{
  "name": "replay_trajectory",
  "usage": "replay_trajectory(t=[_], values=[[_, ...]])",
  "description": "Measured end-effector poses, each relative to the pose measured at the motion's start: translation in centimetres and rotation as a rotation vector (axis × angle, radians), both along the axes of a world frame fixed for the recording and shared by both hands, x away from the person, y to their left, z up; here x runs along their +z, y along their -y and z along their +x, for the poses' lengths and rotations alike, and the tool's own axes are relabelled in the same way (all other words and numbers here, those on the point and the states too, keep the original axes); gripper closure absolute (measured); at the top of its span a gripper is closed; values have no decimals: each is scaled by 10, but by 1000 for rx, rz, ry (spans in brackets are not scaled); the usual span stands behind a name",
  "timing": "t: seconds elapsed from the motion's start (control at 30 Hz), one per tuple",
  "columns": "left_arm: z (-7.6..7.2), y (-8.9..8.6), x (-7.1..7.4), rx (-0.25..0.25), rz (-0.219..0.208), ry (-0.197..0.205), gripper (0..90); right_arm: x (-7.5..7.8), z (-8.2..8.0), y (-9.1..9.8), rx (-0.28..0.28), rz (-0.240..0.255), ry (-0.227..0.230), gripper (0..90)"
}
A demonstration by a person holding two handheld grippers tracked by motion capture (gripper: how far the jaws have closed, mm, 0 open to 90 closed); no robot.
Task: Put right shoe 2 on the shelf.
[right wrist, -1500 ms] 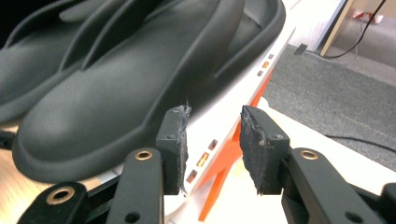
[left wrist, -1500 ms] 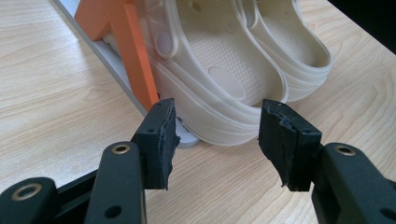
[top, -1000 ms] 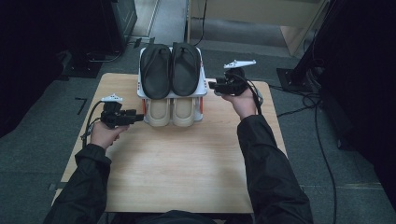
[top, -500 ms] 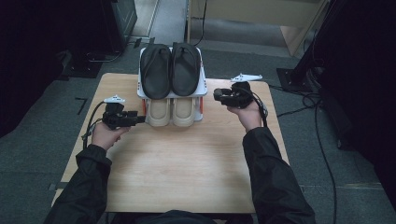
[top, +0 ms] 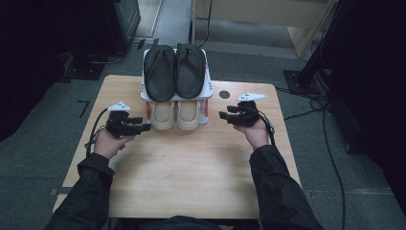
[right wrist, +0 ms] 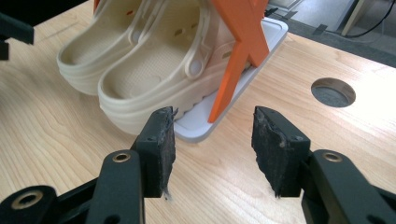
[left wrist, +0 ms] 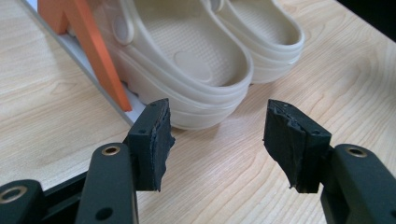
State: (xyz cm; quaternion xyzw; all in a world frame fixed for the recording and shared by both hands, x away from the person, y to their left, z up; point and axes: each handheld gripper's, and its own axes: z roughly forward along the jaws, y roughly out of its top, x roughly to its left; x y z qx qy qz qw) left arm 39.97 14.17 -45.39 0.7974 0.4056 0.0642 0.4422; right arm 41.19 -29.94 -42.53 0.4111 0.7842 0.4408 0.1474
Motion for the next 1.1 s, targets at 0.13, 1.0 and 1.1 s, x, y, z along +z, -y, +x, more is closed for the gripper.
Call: replay_trajectory(t=[0.13, 1.0, 1.1], values=[[-4, 2, 0, -7, 5, 5, 408, -7, -8, 3, 1, 6, -5, 496], [-2, 0, -4, 30, 6, 13, 335, -45, -27, 30, -65, 54, -7, 442], [-2, 0, -5, 35, 5, 12, 325, -45, -27, 29, -62, 58, -8, 442]])
